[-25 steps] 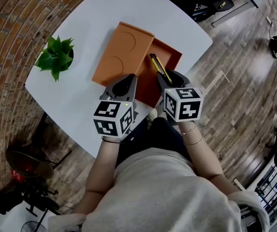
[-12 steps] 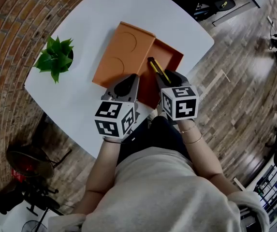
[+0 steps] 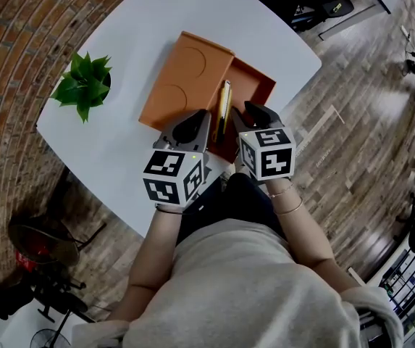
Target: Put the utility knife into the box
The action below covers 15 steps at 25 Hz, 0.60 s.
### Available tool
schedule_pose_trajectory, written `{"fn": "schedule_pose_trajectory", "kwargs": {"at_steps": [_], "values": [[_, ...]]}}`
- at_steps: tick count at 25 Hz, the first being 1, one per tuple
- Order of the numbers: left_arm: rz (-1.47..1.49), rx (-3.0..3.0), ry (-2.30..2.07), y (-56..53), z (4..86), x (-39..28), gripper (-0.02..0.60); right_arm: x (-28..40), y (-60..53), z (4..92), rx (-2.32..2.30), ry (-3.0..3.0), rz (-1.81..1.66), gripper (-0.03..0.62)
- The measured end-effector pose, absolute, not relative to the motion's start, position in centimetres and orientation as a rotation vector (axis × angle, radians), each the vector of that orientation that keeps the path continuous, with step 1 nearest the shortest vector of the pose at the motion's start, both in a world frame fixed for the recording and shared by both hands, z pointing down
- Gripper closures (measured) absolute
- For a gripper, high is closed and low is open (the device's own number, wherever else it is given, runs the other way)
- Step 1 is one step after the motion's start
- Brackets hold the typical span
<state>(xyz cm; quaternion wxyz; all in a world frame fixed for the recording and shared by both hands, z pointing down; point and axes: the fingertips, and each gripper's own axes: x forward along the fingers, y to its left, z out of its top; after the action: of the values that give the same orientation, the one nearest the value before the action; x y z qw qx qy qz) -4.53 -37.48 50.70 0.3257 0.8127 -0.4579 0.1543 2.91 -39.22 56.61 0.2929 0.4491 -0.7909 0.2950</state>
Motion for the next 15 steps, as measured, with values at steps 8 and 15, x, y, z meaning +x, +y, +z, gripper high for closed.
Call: {"fn": "schedule_pose_trajectory", "kwargs": {"at_steps": [8,15], "values": [[0.411,2.132,-1.217,-37.2,50.4,-4.9,0.568,2.2,-38.8,55.1,1.188,-2.176,0.774,0.44],[0.397,2.154,-1.246,-36.2,49.0,-4.8,0.568,2.0,-37.7,51.9,1.181,-2.301,0.799,0.439]]}}
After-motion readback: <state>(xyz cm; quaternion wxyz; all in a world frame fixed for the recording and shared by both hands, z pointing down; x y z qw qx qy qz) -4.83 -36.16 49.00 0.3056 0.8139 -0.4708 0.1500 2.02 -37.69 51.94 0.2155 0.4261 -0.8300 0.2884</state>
